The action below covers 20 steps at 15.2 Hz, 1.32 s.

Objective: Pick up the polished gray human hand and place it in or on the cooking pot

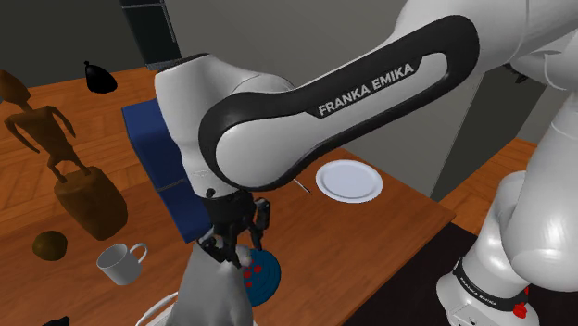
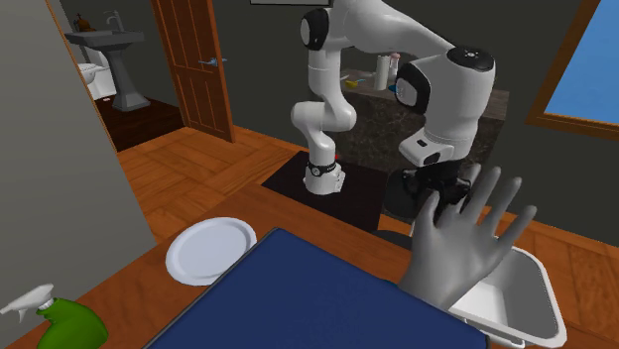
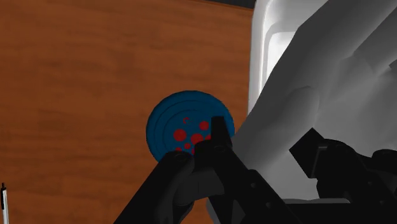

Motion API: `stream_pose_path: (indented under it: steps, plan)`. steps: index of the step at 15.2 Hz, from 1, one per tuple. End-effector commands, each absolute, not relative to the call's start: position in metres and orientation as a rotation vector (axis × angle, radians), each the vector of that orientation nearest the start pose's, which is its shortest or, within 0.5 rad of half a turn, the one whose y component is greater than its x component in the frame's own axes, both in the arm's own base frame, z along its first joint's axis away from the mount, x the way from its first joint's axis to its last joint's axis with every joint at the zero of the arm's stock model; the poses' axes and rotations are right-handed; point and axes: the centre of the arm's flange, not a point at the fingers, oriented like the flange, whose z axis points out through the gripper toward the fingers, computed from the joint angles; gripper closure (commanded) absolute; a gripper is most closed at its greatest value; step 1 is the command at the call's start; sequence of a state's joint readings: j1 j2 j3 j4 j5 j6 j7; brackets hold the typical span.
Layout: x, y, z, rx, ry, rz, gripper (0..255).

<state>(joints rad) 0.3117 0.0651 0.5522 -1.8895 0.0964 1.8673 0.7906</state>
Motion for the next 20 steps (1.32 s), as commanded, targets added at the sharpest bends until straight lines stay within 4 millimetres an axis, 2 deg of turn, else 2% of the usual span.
stream_pose_path:
  steps: [1,12,20]
  plan:
    - [0.359,0.461,0.471,-3.103,-0.062,0.222,255]
    - [0.326,0.601,0.479,-3.103,-0.062,0.222,255]
    - [0.326,0.601,0.437,-3.103,-0.062,0.222,255]
